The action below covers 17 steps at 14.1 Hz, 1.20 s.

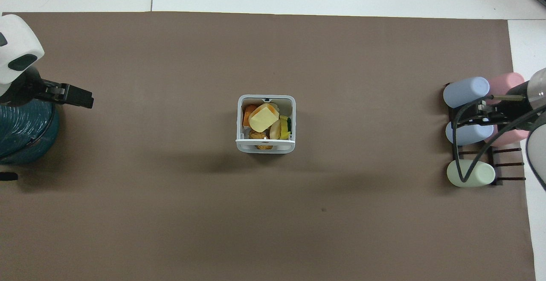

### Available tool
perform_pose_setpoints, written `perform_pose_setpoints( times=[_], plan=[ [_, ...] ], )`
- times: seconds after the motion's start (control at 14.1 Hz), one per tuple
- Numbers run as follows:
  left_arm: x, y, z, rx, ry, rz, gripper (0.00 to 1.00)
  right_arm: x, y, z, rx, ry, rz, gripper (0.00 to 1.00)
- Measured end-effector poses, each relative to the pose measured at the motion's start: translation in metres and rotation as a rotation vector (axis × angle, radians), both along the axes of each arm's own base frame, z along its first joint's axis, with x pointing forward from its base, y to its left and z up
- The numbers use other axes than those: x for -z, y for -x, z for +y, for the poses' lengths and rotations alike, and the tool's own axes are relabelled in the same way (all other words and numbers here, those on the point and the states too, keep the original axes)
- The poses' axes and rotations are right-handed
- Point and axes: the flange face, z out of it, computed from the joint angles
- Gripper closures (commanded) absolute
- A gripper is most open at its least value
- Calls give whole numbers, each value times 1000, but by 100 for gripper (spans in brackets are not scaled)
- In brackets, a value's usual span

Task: Close trash can lid
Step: 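Move the left gripper from rest toward the white trash bin lid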

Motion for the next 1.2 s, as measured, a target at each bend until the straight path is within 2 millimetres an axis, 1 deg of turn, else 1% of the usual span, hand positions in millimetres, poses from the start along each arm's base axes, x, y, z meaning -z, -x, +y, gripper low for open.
perform_pose_setpoints(
  times=[0.07, 0.14, 0.21, 0.28, 0.43, 0.64, 0.78, 0.92, 1.2],
  plan=[
    [0, 1, -8, -26, 3, 3, 45, 0, 0, 0, 0, 0, 0, 0],
    [1, 4, -19, -38, 4, 9, 63, 0, 0, 0, 0, 0, 0, 0],
    [2, 7, -33, -40, 3, 19, 69, 0, 0, 0, 0, 0, 0, 0],
    [4, 12, -49, -42, 1, 33, 73, 0, 0, 0, 0, 0, 0, 0],
    [11, 26, -80, -39, -8, 61, 73, 0, 0, 0, 0, 0, 0, 0],
    [29, 59, -131, -91, 4, 93, 80, 0, 0, 0, 0, 0, 0, 0],
    [39, 80, -162, -121, 31, 97, 80, 0, 0, 0, 0, 0, 0, 0],
    [47, 99, -186, -125, 43, 95, 86, 0, 0, 0, 0, 0, 0, 0],
    [64, 126, -230, -153, 85, 53, 92, 0, 0, 0, 0, 0, 0, 0]
  ],
)
